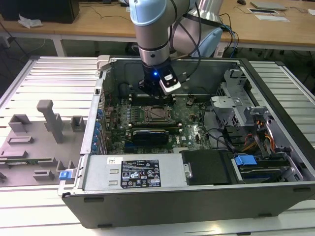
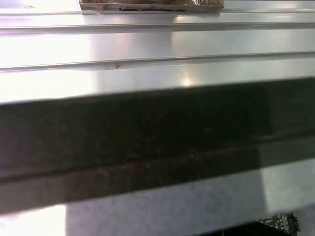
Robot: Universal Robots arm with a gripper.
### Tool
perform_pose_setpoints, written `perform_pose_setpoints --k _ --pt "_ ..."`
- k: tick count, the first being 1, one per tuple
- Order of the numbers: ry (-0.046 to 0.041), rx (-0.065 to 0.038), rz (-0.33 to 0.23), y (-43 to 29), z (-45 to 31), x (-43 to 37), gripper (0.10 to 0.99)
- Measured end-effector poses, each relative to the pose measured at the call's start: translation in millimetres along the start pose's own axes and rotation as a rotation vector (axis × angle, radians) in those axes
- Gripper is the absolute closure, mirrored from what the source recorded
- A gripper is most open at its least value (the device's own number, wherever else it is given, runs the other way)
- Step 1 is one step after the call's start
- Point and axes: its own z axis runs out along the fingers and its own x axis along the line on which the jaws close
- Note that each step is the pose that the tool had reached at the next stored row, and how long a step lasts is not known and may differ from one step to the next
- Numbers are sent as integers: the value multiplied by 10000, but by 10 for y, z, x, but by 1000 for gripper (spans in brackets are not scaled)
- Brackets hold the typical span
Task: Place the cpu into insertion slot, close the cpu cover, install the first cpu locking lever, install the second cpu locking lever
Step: 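Install the first cpu locking lever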
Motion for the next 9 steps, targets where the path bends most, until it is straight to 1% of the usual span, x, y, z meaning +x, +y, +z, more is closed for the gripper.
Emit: perform_pose_setpoints --k 5,9 --pt "-18 25 138 -25 15 0 980" --pt "-20 27 146 -23 0 -3 980"
